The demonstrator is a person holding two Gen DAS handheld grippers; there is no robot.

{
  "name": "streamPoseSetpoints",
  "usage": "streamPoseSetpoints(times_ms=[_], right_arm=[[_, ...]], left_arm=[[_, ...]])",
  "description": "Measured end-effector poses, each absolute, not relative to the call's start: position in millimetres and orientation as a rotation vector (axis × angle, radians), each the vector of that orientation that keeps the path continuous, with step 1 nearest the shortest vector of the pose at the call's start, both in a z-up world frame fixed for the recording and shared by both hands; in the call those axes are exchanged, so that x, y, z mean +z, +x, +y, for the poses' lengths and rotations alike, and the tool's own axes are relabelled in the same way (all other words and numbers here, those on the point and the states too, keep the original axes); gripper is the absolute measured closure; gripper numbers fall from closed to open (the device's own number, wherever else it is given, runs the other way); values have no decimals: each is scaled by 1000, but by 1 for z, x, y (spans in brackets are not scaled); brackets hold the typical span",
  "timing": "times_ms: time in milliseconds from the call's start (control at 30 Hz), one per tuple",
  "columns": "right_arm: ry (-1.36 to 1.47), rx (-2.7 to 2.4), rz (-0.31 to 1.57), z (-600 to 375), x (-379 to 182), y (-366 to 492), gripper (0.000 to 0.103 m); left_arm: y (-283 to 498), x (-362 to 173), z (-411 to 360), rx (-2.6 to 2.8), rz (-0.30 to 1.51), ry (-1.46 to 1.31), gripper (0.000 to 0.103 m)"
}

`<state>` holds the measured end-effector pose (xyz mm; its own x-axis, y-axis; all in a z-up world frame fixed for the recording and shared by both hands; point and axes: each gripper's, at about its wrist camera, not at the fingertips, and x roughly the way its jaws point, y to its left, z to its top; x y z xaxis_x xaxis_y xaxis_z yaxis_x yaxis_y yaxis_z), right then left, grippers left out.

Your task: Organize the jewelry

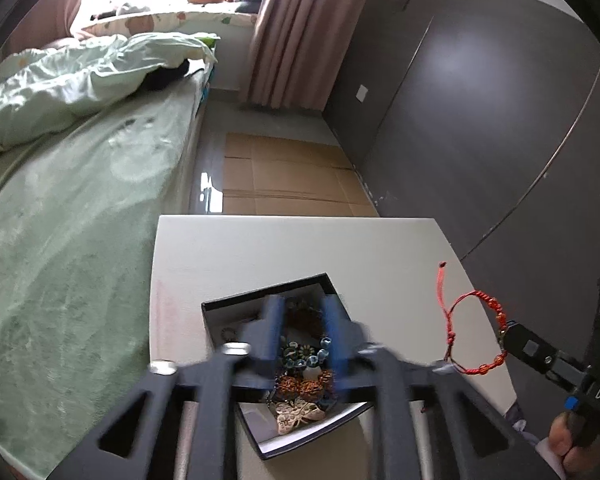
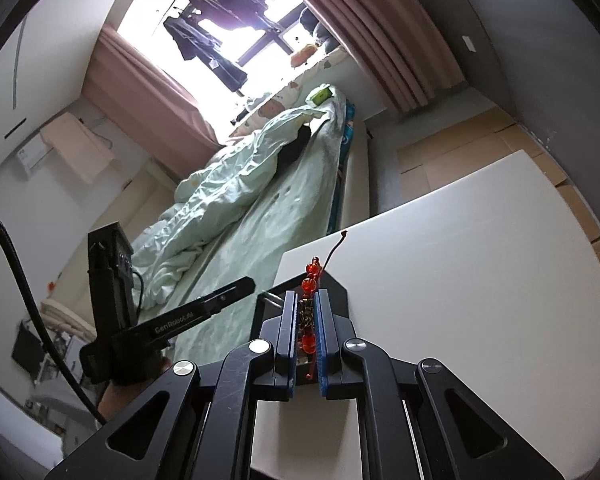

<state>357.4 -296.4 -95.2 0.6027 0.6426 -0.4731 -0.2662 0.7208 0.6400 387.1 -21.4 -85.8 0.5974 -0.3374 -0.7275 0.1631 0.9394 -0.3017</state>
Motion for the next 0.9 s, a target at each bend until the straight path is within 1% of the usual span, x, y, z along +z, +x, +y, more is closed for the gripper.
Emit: streamPoseSetpoints(times_ms=[67,600,733,767,800,833,867,900], right_arm=[[542,564,763,-291,-96,359,94],[470,606,783,-240,-88,383,94],[451,676,832,-217,-91,391,93],[431,679,852,-211,-93,393,91],[416,671,885,-207,-97,395,79],[422,666,911,-205,-100,397,59],[437,658,923,-207,-104,398,53],[447,645,921,-211,-105,397,53]], left_arm=[[385,-84,-13,-284,860,-240,36],[362,-71,32,-272,835,-292,36],[357,-70,39,-276,846,-291,35],[355,-69,40,-279,850,-294,33],[353,-68,41,-283,852,-297,29],[351,-66,42,-286,851,-298,27],[348,-63,42,-287,846,-293,24],[345,-61,42,-290,842,-287,22]])
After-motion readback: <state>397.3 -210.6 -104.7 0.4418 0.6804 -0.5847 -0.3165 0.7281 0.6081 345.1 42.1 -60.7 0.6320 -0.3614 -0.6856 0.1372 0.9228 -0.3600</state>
